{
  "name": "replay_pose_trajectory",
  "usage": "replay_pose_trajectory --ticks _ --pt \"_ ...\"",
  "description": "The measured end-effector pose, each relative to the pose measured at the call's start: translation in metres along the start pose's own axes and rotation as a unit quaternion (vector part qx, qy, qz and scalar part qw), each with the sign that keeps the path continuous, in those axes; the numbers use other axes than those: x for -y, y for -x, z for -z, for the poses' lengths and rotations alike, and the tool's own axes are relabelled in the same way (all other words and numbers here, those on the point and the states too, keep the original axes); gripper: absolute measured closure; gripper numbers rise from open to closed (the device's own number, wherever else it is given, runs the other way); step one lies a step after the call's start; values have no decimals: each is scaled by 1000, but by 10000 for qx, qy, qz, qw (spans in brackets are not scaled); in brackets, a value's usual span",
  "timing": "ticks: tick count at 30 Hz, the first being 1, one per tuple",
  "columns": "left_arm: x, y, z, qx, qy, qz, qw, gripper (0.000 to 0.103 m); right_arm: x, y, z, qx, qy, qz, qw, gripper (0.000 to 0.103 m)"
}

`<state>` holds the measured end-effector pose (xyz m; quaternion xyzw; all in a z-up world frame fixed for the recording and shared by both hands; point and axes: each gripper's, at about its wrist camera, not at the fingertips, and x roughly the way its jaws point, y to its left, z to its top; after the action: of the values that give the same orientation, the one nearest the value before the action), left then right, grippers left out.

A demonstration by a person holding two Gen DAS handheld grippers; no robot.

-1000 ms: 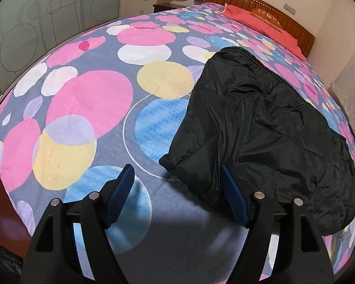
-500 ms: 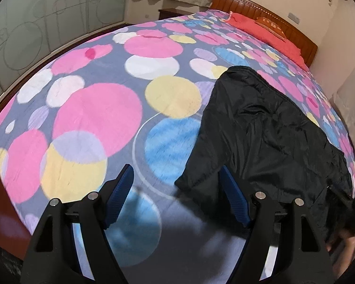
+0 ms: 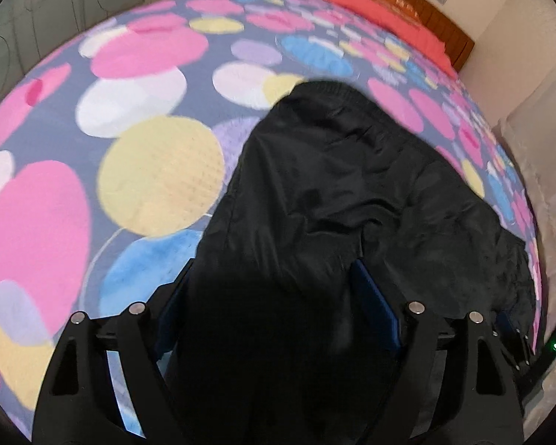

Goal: Fold large clothes

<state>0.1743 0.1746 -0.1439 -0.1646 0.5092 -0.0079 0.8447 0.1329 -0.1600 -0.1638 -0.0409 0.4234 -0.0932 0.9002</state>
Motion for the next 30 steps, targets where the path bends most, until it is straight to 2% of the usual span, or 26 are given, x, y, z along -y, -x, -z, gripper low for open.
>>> replay_pose_trajectory --ticks 1,4,9,10,11,12,17,20,23,27,30 --pt "-2 -9 -2 -113 24 -9 9999 13 1 0 -1 4 -6 -4 10000 45" --pt "-8 -26 -6 -322 169 137 9992 9 1 -1 -1 24 -18 -8 10000 45" --pt "-7 -34 -3 -186 235 225 9993 11 2 -1 1 73 -52 -17 10000 45" --pt "-6 -33 -2 -161 226 266 9993 20 2 -1 1 74 -53 -24 10000 45" --pt "-5 -32 -1 -148 230 329 9991 34 2 -1 1 83 -61 -33 9999 45" --pt "-4 -31 0 -174 279 474 9983 43 2 -1 1 92 -64 -35 9999 45" --pt "9 -21 4 -30 415 330 9986 69 2 0 2 102 -76 -49 9999 45" --pt "14 -13 4 76 472 251 9985 79 3 0 2 101 -68 -42 9999 45" --pt "20 2 2 246 538 248 9979 84 3 -1 2 99 -71 -48 9999 45" --pt "44 31 -3 607 333 285 9972 86 4 -1 0 97 -117 -100 9998 45" --pt "76 62 -4 854 134 554 9947 86 8 1 -3 96 -180 -184 9996 45"
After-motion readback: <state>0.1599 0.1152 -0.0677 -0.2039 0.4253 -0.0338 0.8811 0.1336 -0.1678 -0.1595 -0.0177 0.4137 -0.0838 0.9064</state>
